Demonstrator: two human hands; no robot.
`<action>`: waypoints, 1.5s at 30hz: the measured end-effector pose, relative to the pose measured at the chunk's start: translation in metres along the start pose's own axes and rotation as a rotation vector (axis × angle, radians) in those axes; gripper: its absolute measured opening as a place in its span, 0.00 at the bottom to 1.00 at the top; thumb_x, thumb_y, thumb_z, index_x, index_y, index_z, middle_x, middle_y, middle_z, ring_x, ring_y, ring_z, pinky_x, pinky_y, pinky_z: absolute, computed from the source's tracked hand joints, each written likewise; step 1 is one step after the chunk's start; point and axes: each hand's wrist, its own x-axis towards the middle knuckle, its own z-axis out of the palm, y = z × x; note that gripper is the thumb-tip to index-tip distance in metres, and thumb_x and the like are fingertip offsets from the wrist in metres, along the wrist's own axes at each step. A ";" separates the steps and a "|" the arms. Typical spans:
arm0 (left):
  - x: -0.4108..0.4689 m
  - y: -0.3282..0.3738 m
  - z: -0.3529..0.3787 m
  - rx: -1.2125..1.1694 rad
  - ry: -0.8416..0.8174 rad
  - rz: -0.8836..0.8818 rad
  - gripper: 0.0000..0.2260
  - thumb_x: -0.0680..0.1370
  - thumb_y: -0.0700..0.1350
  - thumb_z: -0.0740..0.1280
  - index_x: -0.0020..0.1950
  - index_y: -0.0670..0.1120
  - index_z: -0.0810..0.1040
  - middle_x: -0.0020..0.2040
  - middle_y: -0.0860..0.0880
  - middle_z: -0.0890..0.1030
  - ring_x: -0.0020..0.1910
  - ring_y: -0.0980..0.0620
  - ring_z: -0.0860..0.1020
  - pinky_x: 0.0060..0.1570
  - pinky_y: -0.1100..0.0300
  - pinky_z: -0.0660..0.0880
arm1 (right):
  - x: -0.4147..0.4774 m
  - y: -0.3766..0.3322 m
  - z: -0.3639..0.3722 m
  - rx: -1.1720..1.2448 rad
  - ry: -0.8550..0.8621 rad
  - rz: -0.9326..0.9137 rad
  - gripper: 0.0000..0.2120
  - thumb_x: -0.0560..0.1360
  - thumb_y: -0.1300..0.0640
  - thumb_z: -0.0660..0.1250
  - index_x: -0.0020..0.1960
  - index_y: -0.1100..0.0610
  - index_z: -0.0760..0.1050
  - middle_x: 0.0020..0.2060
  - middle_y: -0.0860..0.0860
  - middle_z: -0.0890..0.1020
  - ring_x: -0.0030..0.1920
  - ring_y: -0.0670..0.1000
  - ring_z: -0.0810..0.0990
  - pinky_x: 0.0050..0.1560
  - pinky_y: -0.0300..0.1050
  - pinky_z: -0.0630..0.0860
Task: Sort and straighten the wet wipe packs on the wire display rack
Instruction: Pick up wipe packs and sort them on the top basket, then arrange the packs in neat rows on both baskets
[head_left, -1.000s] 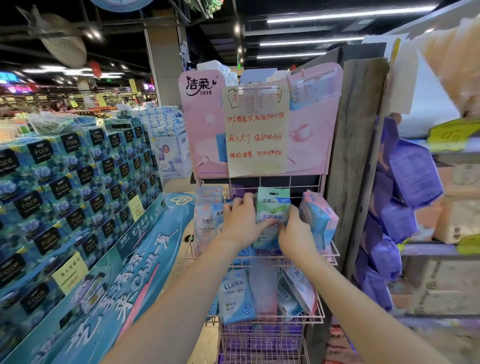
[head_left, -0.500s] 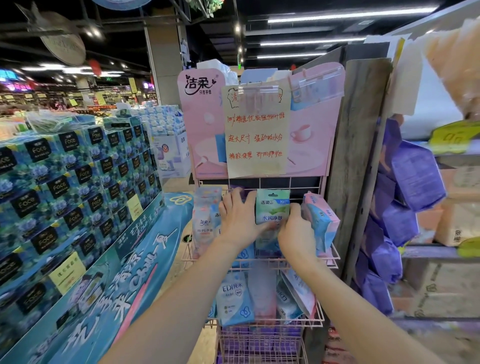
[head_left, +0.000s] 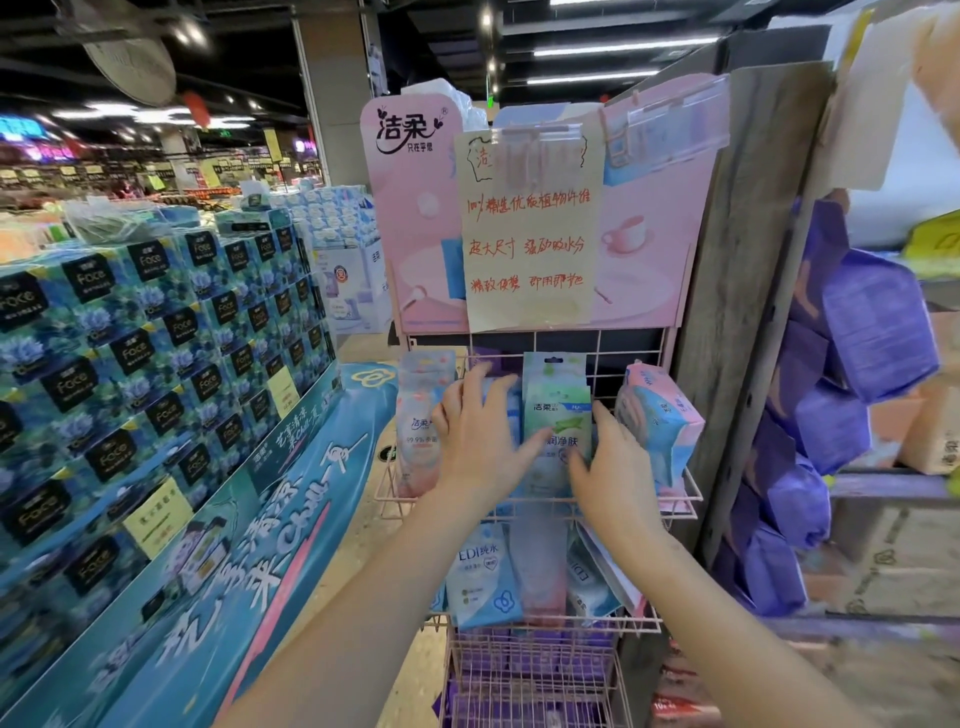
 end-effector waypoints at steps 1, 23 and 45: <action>-0.010 -0.001 -0.005 -0.025 0.040 0.033 0.30 0.76 0.64 0.69 0.75 0.53 0.70 0.78 0.51 0.65 0.74 0.47 0.59 0.72 0.46 0.58 | -0.006 0.002 -0.001 0.003 0.020 -0.050 0.25 0.78 0.63 0.67 0.74 0.57 0.69 0.66 0.53 0.79 0.65 0.54 0.77 0.59 0.42 0.71; -0.172 -0.046 0.078 -0.004 -0.304 -0.214 0.19 0.78 0.52 0.67 0.68 0.51 0.75 0.63 0.48 0.76 0.62 0.44 0.76 0.64 0.48 0.70 | -0.088 0.144 0.076 -0.304 0.000 0.298 0.32 0.67 0.54 0.79 0.67 0.64 0.75 0.58 0.64 0.78 0.54 0.68 0.76 0.56 0.58 0.73; -0.173 -0.028 0.088 -0.948 -0.276 -0.822 0.08 0.82 0.44 0.67 0.60 0.53 0.74 0.54 0.53 0.84 0.45 0.64 0.84 0.41 0.67 0.79 | -0.157 0.088 0.057 0.246 -0.326 0.133 0.36 0.70 0.38 0.67 0.74 0.50 0.70 0.63 0.44 0.70 0.66 0.45 0.68 0.68 0.41 0.64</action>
